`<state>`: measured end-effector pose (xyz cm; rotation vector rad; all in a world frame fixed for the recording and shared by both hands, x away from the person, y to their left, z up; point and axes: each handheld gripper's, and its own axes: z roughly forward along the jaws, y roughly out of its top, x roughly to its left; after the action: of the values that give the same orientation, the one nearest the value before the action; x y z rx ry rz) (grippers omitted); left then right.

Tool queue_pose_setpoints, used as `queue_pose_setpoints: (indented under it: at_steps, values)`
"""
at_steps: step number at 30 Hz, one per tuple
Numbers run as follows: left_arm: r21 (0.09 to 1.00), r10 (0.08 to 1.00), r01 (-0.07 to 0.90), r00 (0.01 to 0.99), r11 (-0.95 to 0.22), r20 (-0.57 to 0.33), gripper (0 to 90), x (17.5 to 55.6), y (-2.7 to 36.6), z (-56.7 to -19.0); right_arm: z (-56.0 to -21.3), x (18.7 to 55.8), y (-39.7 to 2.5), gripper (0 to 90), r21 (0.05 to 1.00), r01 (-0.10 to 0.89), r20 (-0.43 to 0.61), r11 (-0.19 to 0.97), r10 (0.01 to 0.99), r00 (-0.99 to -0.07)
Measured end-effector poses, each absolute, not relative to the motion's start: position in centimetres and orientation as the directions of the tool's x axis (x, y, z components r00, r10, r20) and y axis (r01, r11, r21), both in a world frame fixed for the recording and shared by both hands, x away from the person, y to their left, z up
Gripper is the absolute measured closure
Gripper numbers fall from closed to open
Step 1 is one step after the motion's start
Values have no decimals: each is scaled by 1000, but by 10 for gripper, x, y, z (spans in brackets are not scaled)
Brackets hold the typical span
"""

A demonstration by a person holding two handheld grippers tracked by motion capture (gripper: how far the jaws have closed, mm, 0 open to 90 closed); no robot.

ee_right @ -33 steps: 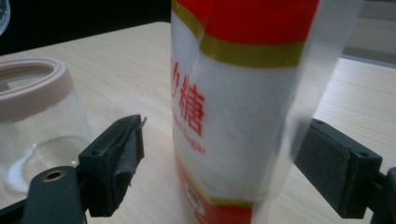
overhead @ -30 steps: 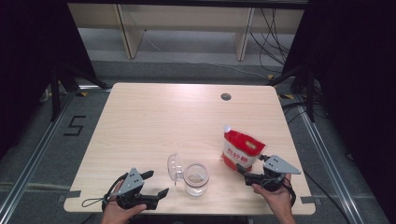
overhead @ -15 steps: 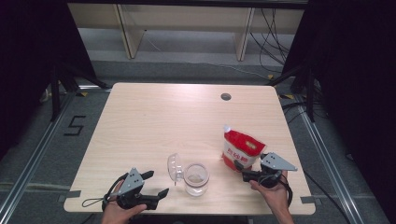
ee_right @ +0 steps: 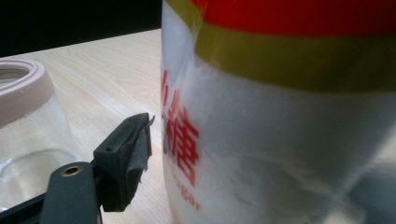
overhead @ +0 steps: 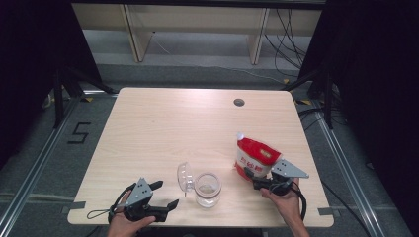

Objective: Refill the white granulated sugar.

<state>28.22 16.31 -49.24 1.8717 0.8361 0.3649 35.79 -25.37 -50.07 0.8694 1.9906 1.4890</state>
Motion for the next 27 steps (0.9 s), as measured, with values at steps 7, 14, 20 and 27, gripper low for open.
queue_pose_setpoints:
  at_steps: [7,14,20,27]
  values:
    - [889,688,385,716,-246,-119,166,283,164,-493,-502,359,-253,282,967,202,20,158,739,-674]
    - [888,688,386,716,-250,-117,166,282,163,-493,-505,361,-251,296,969,204,32,138,751,-660]
    - [888,685,385,719,-252,-118,166,282,163,-493,-508,367,-252,317,974,180,21,137,739,-673]
    - [887,679,387,724,-251,-124,167,283,163,-493,-511,369,-249,324,972,206,56,115,736,-674]
